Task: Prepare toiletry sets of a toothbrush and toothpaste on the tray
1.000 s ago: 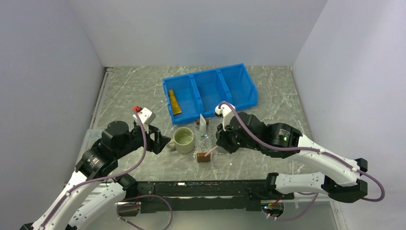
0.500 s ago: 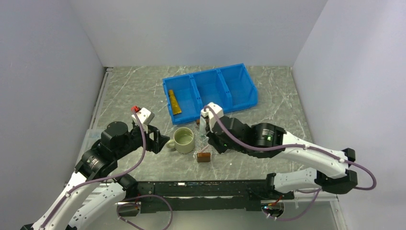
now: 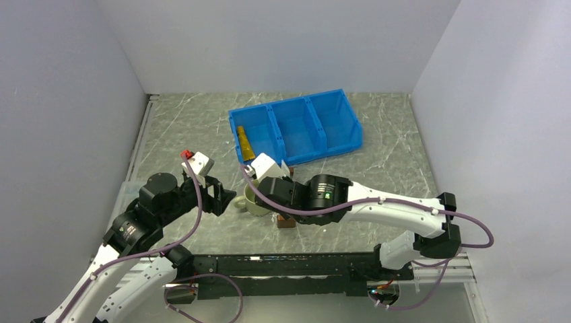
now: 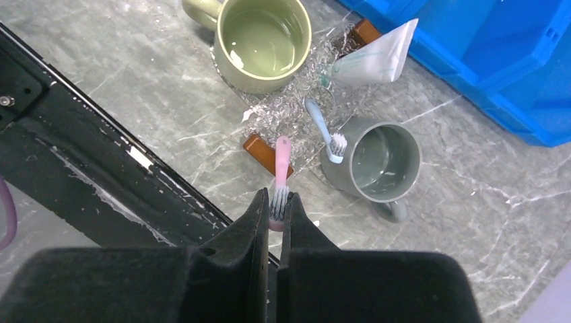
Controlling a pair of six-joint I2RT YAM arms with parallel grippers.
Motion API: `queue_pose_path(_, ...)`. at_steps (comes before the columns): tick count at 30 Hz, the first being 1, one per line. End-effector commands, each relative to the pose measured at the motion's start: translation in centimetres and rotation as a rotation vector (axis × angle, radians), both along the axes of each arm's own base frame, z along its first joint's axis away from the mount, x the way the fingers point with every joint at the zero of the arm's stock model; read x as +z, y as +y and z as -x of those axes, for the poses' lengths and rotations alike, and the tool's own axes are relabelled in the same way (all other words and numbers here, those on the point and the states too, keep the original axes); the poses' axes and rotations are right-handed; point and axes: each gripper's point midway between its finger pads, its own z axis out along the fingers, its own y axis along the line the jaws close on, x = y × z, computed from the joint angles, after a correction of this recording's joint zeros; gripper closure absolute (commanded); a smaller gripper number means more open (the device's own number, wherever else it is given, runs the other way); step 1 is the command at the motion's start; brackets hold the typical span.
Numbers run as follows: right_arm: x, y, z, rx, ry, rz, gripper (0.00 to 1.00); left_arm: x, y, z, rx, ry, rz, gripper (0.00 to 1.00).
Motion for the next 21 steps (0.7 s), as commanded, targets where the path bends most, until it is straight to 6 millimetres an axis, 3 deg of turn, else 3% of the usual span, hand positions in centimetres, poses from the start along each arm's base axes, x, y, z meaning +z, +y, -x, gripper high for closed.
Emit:
queue_pose_path(1, 1.1, -0.3, -0.7, -0.036, -0.052, 0.033, 1.00, 0.4, 0.2, -0.3, 0.018, -0.023, 0.008, 0.22)
queue_pose_path(12, 0.1, 1.1, -1.1, -0.011, -0.059, 0.005, 1.00, 0.3, 0.2, -0.3, 0.018, -0.020, 0.007, 0.21)
queue_pose_path(21, -1.0, 0.5, -2.0, -0.021, -0.035, -0.003, 1.00, 0.2, 0.2, -0.4, 0.023, -0.014, 0.002, 0.21)
